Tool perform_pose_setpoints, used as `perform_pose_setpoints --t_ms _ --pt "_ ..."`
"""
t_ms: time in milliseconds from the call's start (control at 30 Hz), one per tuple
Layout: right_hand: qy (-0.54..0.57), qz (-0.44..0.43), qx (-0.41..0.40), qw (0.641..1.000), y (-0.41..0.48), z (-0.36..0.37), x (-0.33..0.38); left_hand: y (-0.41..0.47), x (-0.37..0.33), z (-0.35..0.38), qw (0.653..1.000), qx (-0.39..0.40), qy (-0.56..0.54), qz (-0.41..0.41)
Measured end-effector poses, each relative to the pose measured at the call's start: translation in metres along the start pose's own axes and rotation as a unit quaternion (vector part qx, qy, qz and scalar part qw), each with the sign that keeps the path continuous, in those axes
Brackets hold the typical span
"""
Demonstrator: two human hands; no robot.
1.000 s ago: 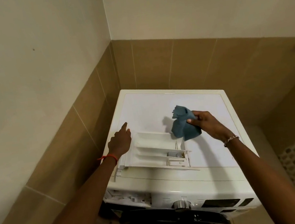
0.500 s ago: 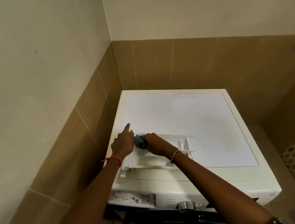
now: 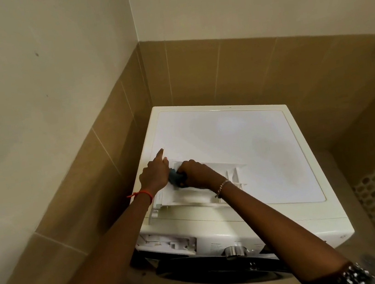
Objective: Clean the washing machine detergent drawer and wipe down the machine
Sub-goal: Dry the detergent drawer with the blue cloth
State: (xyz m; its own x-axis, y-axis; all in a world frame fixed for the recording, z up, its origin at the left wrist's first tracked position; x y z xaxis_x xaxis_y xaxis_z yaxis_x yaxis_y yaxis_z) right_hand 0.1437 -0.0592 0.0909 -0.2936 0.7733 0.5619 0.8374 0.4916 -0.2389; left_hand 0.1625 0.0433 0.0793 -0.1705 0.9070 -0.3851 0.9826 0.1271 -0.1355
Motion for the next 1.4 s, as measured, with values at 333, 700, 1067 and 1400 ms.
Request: perform_pose_setpoints --t_ms 333,700,1067,1400 --pt "-0.136 -0.007 -0.058 0.989 -0.023 0.002 -0.024 -0.003 -0.002 -0.003 1.000 0.007 0.016 0.007" --pt "0.026 0.064 0.022 0.997 -0.063 -0.028 -0.089 -0.001 0.001 0.000 1.000 0.014 -0.005 0.005" --pt "0.270 0.042 -0.099 0.957 -0.108 -0.100 -0.098 0.000 0.002 0.002 1.000 0.013 -0.006 -0.007" --pt "-0.066 -0.050 -0.133 0.988 -0.045 0.017 0.010 -0.001 0.002 0.000 1.000 0.010 -0.016 0.001"
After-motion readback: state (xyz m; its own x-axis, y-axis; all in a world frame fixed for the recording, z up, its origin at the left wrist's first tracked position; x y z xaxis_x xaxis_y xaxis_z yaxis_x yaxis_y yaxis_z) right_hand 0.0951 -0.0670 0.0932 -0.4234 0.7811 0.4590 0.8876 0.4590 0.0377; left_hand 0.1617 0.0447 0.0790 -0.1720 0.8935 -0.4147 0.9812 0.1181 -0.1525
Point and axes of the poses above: each hand's wrist, its own y-axis towards the middle knuckle, its own z-axis out of the palm, x = y × z, the point moved 8 cm from there along y, towards the middle knuckle, and after that the axes turned 8 degrees about y, right-handed, at the moved point
